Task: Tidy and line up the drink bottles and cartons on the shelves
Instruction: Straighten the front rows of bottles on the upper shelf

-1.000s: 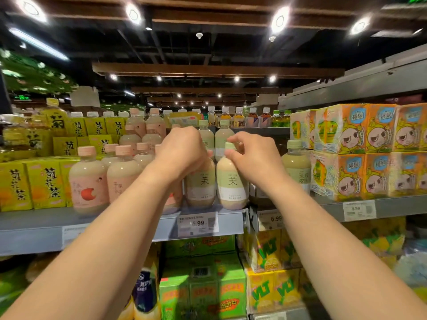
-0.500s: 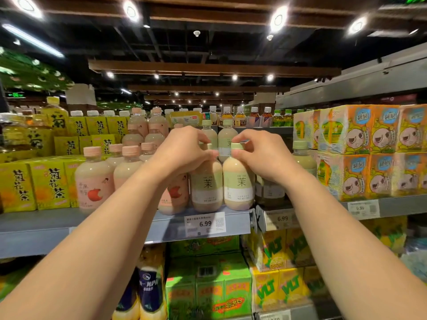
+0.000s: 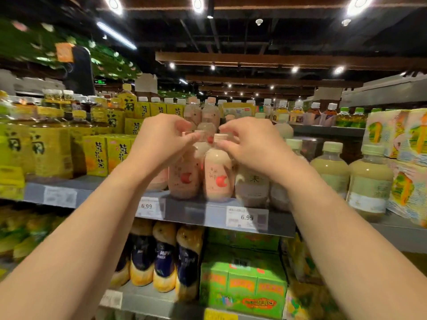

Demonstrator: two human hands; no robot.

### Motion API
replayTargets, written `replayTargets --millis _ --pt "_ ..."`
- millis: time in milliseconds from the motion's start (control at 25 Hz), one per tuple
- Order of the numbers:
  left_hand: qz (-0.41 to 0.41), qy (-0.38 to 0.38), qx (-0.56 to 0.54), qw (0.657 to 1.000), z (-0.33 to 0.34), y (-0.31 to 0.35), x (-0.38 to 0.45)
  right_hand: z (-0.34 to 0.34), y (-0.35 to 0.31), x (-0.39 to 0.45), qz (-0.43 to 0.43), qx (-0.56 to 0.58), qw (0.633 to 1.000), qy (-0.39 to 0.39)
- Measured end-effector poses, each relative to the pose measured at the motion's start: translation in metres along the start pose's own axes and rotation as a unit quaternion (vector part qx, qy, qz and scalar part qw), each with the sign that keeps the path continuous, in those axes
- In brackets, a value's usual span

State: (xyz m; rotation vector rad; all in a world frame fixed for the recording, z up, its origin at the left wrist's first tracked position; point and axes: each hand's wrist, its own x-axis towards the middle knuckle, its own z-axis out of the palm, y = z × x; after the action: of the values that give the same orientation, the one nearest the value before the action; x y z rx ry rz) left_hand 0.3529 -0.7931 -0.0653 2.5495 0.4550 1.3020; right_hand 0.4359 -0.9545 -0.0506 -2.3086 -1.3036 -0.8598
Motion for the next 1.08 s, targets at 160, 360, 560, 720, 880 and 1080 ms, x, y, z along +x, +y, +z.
replayTargets --millis 160,360,560,720,880,1080 --pt "-0.015 -0.038 -0.008 0.999 0.006 -0.02 0.006 0.022 -0.015 0.019 0.008 -0.051 0.997 -0.064" --pt "0.026 -0.087 -0.038 0.995 0.0 -0.038 0.017 0.023 -0.021 0.027 0.054 -0.06 0.996 -0.04" --pt "0.085 -0.052 -0.011 0.995 0.006 -0.049 0.022 0.02 -0.029 0.022 0.096 -0.045 0.994 -0.034" --pt "0.114 -0.063 -0.013 0.991 0.01 -0.058 0.029 0.015 -0.033 0.019 0.123 0.003 0.992 -0.037" --pt "0.163 -0.128 -0.028 0.978 -0.006 -0.072 0.03 0.019 -0.042 0.017 0.156 -0.024 0.986 -0.047" --pt "0.088 0.052 -0.031 0.994 -0.021 -0.121 0.043 0.035 -0.073 0.02 0.146 -0.076 0.983 0.085"
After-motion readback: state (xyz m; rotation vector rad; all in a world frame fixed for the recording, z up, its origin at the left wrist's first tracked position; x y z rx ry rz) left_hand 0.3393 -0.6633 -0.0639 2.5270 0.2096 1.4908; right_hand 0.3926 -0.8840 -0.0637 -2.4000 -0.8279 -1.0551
